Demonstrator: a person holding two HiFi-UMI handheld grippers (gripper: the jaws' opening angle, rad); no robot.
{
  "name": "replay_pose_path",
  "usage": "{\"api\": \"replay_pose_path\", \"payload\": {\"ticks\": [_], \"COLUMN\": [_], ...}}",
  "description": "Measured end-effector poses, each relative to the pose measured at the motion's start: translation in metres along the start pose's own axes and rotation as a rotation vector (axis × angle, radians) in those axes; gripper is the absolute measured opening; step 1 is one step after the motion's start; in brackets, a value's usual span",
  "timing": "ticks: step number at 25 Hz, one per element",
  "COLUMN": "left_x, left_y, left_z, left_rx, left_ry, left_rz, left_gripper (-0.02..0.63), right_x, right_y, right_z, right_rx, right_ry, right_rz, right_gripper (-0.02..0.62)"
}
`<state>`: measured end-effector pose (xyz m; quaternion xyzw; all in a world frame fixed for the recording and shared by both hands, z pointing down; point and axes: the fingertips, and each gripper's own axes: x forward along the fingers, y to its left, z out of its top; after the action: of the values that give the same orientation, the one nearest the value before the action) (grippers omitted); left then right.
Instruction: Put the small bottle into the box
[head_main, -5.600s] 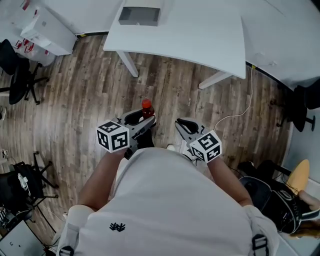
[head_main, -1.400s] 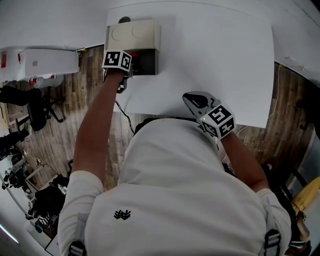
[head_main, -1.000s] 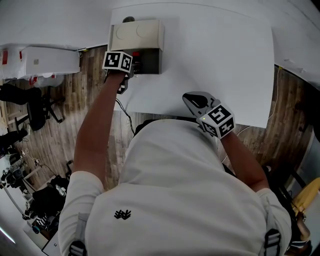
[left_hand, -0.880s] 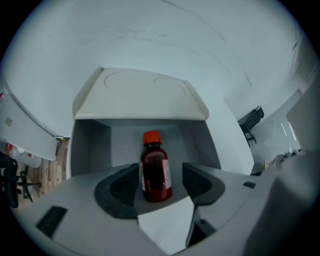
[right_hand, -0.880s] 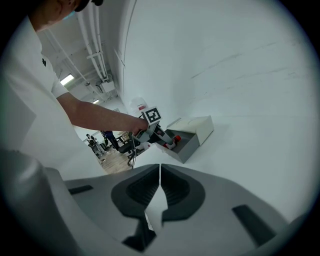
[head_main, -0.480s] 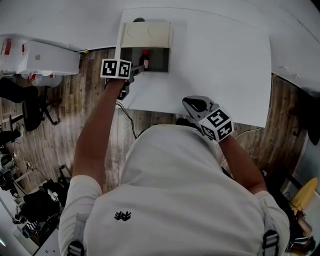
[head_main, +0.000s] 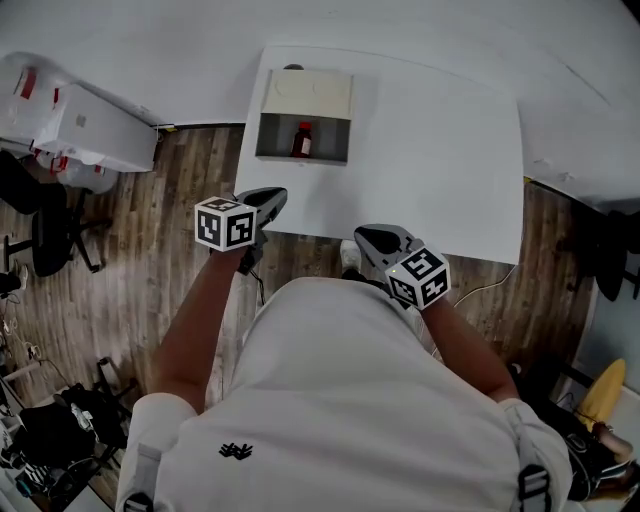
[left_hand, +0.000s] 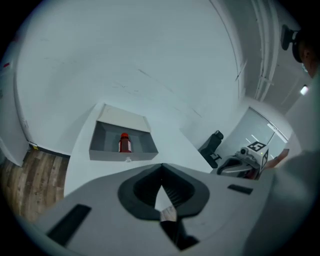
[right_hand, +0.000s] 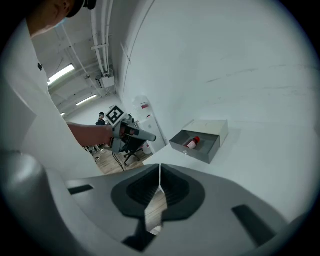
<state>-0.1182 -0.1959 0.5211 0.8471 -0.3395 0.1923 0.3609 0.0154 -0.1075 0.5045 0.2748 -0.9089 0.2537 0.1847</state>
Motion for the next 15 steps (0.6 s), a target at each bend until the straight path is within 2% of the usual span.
{"api": "replay_pose_path", "payload": {"ticks": [10, 15], "left_x": [-0.092, -0.118], "left_y": [-0.054, -0.071], "left_z": [-0.058, -0.075], "left_rx": [-0.052, 0.023], "left_ry": [-0.108, -0.1], "left_rz": [-0.112, -0.133], "left_gripper": [0.006, 0.006], "right_x": [-0.002, 0.003], "right_y": [0.057, 0.084], "right_z": [-0.012, -0.026], "right_rx": [-0.022, -0.003], "right_ry": [-0.004, 0.002], "right_rz": [-0.05, -0.067], "right_gripper": [0.009, 0.008]}}
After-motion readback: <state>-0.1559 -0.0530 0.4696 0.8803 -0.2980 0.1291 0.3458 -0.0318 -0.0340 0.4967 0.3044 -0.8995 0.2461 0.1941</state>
